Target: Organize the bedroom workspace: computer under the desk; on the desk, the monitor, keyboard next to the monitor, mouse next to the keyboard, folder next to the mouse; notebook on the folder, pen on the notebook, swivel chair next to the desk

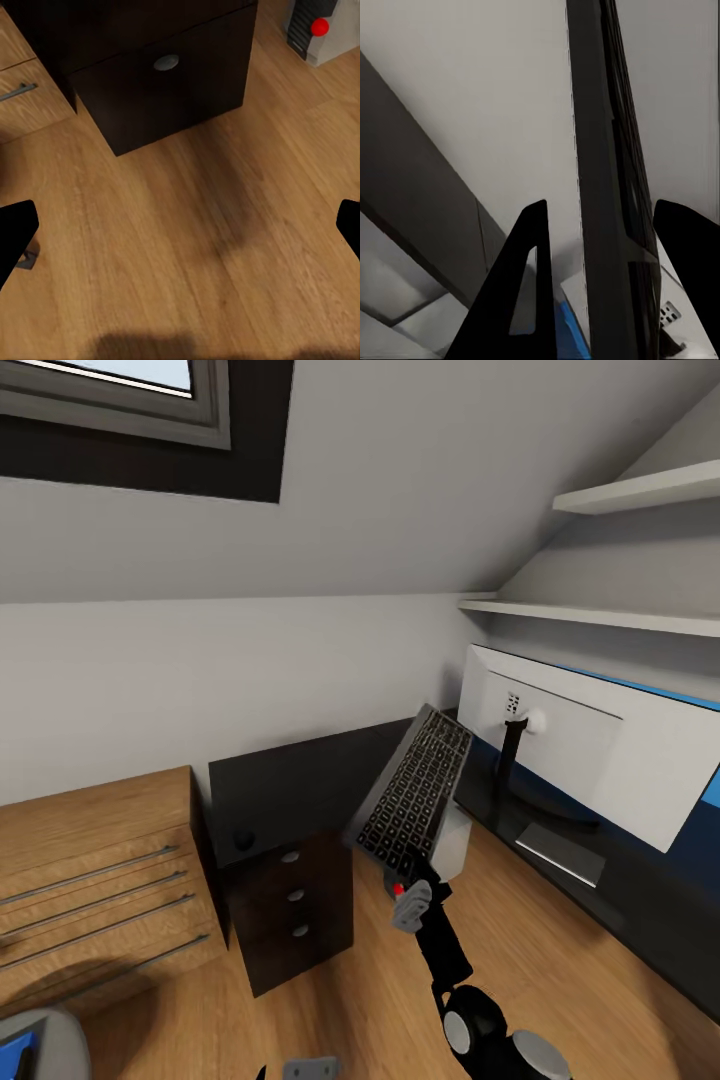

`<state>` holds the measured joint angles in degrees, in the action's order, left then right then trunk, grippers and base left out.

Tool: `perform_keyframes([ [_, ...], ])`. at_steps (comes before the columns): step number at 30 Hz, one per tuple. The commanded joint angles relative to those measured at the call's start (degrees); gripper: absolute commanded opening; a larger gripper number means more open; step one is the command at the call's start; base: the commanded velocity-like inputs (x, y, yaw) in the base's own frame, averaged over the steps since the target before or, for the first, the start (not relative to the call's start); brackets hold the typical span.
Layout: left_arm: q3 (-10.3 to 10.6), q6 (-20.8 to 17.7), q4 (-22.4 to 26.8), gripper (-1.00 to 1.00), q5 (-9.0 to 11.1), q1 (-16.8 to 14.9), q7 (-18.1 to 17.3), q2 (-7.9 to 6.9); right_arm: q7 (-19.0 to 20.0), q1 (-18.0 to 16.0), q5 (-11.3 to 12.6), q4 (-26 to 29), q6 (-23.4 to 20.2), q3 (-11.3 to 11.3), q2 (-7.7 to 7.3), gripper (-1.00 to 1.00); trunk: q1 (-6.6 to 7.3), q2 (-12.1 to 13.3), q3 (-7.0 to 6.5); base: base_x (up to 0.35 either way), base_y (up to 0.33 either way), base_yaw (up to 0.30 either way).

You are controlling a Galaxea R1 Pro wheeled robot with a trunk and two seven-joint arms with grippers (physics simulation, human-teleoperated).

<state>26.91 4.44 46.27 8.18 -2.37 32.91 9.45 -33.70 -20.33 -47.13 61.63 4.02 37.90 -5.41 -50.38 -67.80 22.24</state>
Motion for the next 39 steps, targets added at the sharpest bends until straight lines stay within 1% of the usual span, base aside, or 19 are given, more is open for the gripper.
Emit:
perform_keyframes([
  [1,0.25,0.45,-0.04,1.00,0.61,-0.06,0.31,-0.02,-2.09,-0.06,-0.24,-1.45,-1.68,0.19,1.13,-1.00,0.00,-0.04,0.06,0.000,0.000,0.000],
  [3,0.25,0.47,-0.04,1.00,0.61,-0.03,0.31,-0.03,-4.12,-0.06,-0.17,-3.36,-2.68,0.28,2.33,-1.00,0.00,-0.04,0.06,0.000,0.000,0.000],
  [4,0.25,0.47,-0.04,1.00,0.61,-0.03,0.31,-0.04,-4.96,-0.06,-0.14,-3.98,-2.89,0.30,2.70,-1.00,0.00,-0.04,0.06,0.000,0.000,0.000],
  [7,0.25,0.47,-0.04,1.00,0.61,-0.03,0.33,-0.04,-6.63,-0.06,0.03,-4.69,-3.01,0.34,3.25,-1.00,0.00,-0.04,0.06,0.000,0.000,0.000],
  [9,0.25,0.46,-0.04,1.00,0.61,-0.06,0.38,-0.04,-8.31,-0.04,0.66,-4.92,-2.75,0.37,3.54,-1.00,0.00,-0.04,0.06,0.000,0.000,0.000],
  [11,0.25,0.42,-0.04,1.00,0.61,-0.04,0.48,-0.05,-11.13,-0.01,3.05,-5.09,-2.20,0.40,3.85,-1.00,0.00,-0.04,0.06,0.000,0.000,0.000],
  [12,0.25,0.41,-0.04,1.00,0.61,-0.03,0.50,-0.05,-11.71,-0.01,3.78,-5.11,-2.06,0.40,3.90,-1.00,0.00,-0.04,0.07,0.000,0.000,0.000],
  [14,0.25,0.34,-0.08,1.00,0.64,-0.05,0.53,-0.09,-13.19,0.00,6.27,-5.18,-1.53,0.42,4.03,-1.00,0.00,-0.04,0.08,0.000,0.000,0.011],
  [15,0.36,0.20,-0.89,1.00,0.63,-0.07,0.42,-0.07,-13.84,0.01,7.40,-5.21,-1.29,0.45,4.07,-1.00,0.00,-0.04,0.09,0.000,0.000,0.147],
  [16,0.52,0.16,-2.21,1.00,0.35,-0.05,0.36,-0.02,-14.01,0.02,7.83,-5.27,-1.20,0.48,4.08,-1.00,0.00,-0.04,0.09,0.000,0.000,0.208],
  [20,0.46,0.25,-4.63,1.00,-1.30,-0.05,0.24,-0.16,-14.19,0.02,8.17,-5.80,-1.13,0.57,4.16,-1.00,0.00,-0.04,0.15,0.000,0.000,0.239],
  [22,0.40,0.27,-4.88,1.00,-1.48,-0.04,0.23,-0.28,-14.20,0.02,8.22,-5.91,-1.12,0.58,4.17,-1.00,0.00,-0.04,0.22,0.000,0.000,0.245],
  [24,0.37,0.29,-5.13,1.00,-1.55,-0.03,0.23,-0.34,-14.20,0.02,8.24,-6.01,-1.14,0.59,4.17,-1.00,0.00,-0.04,0.32,0.000,0.000,0.237],
  [25,0.29,0.36,-5.83,1.00,-1.54,-0.04,0.24,-0.41,-14.22,0.03,8.17,-6.87,-1.13,0.64,4.22,-1.00,0.00,-0.04,0.38,0.000,0.000,0.192],
  [30,0.10,0.39,-6.30,1.00,-1.50,-0.05,0.30,-0.71,-14.28,0.00,7.97,-9.31,-1.04,0.68,4.26,-1.00,0.00,-0.04,0.52,0.000,0.000,0.080],
  [39,-0.01,0.47,-6.38,1.00,-1.50,-0.04,0.39,-0.83,-14.02,0.02,7.93,-9.77,-1.12,1.12,4.17,-1.00,0.00,-0.04,0.54,0.000,0.000,0.005],
])
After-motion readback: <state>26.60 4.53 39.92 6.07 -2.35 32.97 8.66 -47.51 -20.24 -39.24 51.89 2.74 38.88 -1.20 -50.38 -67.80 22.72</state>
